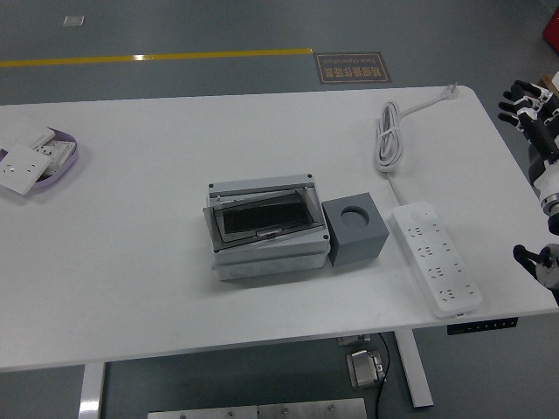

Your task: Pick up the cylinder from the cube,place it in the box,flap close box

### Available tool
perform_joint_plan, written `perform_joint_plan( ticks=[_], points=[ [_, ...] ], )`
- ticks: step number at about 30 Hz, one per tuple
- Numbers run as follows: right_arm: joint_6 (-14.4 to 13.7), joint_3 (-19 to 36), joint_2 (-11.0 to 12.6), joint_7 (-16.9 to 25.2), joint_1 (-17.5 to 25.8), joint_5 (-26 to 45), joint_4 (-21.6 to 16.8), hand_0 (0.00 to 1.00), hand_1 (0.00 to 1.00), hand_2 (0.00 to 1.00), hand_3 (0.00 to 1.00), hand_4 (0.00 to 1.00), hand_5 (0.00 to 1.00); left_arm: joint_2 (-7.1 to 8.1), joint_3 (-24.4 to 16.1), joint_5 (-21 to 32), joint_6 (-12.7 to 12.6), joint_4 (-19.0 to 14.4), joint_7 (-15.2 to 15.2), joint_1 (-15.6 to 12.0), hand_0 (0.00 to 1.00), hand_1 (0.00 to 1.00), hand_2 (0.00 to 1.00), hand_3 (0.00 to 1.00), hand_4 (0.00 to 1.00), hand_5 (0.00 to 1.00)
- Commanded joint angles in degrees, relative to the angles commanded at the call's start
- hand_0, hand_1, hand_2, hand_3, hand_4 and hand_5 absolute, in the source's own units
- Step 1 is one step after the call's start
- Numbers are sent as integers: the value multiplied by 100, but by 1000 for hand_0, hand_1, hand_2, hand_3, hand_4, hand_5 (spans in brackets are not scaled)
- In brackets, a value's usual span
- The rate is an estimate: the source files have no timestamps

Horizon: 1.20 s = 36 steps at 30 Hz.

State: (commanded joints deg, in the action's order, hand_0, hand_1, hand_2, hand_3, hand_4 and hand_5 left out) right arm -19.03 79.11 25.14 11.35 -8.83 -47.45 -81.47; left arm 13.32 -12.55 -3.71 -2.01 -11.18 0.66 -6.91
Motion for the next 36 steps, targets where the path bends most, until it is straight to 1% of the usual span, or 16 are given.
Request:
perform_joint_plan(
  ticks=[1, 7, 8, 13, 14, 19, 27, 31, 36],
  points=[
    [3, -6, 1, 6, 16, -8, -11, 640, 620, 622, 647, 783, 420, -3, 9, 5, 0, -2, -1, -4, 629, 647, 625, 668, 722, 253],
    [1, -28, -4, 50, 40, -9, -12, 640, 620, 622, 647, 783, 420, -14, 43, 9, -5, -11, -5, -22, 629, 647, 625, 668, 722, 253],
    [0, -33, -5, 54, 40, -9, -12, 641, 613, 614, 638, 797, 416, -14, 45, 10, -7, -12, -5, -26, 629, 647, 625, 668, 722, 253],
    [-3, -39, -6, 72, 17, -12, -16, 641, 613, 614, 638, 797, 416, -15, 76, 19, -11, -17, 2, -41, 629, 647, 625, 668, 722, 253],
    [-6, -40, -9, 76, 8, -8, -10, 654, 602, 612, 637, 819, 392, -15, 77, 17, -12, -17, 2, -43, 629, 647, 625, 668, 722, 253],
    [-15, -81, -53, 81, -26, -12, 14, 654, 602, 612, 637, 819, 392, -5, 71, 12, -15, -18, 0, -53, 629, 647, 625, 668, 722, 253],
    [-53, -249, -177, 73, -315, -105, 93, 648, 595, 608, 636, 810, 383, 10, 63, -23, -20, -26, 1, -29, 629, 647, 625, 668, 722, 253],
    [-68, -334, -191, 76, -483, -114, 107, 648, 595, 608, 636, 810, 383, 11, 114, 16, -27, -29, 2, -12, 629, 647, 625, 668, 722, 253],
    [-77, -471, -260, 69, -637, -119, 199, 650, 593, 609, 637, 800, 373, 51, 64, -44, -27, -33, -1, 45, 629, 647, 625, 668, 722, 253]
  ],
)
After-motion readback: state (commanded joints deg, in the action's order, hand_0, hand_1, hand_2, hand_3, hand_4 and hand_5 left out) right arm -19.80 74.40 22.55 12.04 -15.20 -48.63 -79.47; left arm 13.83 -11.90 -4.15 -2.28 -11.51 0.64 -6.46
